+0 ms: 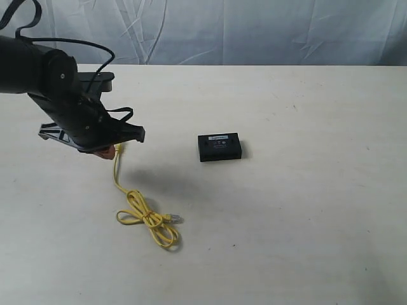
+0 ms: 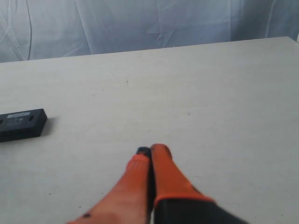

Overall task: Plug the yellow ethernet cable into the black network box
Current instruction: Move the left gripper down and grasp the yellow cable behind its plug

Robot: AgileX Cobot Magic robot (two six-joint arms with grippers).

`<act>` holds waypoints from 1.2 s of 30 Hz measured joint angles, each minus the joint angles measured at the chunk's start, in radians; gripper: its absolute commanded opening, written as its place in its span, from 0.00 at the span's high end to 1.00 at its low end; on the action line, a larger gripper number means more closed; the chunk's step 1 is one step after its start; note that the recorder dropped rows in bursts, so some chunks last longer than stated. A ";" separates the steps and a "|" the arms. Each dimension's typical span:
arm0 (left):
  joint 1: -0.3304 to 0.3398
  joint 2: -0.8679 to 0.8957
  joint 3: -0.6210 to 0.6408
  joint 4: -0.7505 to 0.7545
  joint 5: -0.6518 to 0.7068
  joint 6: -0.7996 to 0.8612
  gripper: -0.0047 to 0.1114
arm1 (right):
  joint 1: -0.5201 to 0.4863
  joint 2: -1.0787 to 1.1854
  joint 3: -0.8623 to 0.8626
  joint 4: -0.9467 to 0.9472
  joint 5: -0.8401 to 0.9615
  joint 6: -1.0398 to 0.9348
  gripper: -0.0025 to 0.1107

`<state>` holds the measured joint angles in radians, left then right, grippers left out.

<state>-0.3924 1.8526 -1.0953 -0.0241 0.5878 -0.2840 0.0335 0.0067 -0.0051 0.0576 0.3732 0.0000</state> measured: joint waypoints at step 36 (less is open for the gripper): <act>-0.006 0.093 -0.002 0.012 -0.049 -0.012 0.70 | 0.000 0.000 0.000 0.000 0.000 0.000 0.98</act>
<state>-0.3984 1.9457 -1.0974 -0.0119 0.5388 -0.2957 0.0335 0.0067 -0.0051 0.0576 0.3732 0.0000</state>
